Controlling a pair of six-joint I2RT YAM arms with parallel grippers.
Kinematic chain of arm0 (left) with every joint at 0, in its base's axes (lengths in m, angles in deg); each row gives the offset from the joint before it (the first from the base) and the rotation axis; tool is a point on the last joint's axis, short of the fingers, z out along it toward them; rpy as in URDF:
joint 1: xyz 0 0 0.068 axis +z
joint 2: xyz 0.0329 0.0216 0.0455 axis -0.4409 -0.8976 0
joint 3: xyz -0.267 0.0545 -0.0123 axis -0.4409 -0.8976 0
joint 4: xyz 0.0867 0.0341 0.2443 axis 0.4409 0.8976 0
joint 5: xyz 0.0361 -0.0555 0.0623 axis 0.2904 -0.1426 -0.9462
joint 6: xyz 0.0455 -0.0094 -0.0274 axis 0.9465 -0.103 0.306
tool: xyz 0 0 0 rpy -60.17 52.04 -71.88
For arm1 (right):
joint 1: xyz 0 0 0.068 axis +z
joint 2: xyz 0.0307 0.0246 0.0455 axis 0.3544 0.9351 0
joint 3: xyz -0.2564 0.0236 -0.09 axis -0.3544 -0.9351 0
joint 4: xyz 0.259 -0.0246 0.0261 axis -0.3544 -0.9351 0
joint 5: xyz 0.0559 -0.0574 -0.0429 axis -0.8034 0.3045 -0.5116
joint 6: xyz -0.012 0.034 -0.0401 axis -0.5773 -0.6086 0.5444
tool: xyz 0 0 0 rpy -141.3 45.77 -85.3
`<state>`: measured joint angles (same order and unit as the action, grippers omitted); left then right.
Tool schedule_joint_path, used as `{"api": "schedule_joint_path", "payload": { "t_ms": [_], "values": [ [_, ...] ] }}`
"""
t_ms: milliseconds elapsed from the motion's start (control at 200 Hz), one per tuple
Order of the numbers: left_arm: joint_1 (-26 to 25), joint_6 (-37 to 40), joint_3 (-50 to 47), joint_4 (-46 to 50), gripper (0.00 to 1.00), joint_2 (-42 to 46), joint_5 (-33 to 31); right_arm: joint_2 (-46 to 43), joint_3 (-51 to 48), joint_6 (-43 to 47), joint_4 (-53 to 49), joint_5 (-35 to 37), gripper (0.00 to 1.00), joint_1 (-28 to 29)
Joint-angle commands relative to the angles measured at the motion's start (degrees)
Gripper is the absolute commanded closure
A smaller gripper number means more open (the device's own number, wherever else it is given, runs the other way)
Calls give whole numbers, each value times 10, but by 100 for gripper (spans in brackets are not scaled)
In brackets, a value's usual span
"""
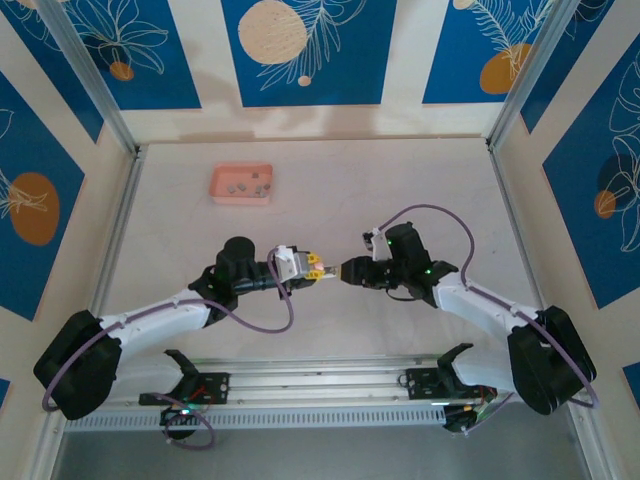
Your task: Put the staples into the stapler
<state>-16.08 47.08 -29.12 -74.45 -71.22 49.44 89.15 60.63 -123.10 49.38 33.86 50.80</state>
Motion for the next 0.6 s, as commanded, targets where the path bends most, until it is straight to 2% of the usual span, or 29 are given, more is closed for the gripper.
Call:
{"api": "schedule_joint_path", "payload": {
  "t_ms": [0,195,385,495,595],
  "values": [
    [-3,-19,5,-45,90,10,12,6,-11,-8,30,-14,55,5],
    [-4,-24,17,-23,90,13,-1,-25,-46,-8,63,16,53,11],
    [-3,-6,28,22,90,18,-5,-126,-65,72,42,67,53,11],
    [-3,-3,31,30,90,18,-3,-187,-80,189,55,69,51,11],
    [-3,-2,32,31,90,17,8,-225,-91,373,59,22,49,17]
  ]
}}
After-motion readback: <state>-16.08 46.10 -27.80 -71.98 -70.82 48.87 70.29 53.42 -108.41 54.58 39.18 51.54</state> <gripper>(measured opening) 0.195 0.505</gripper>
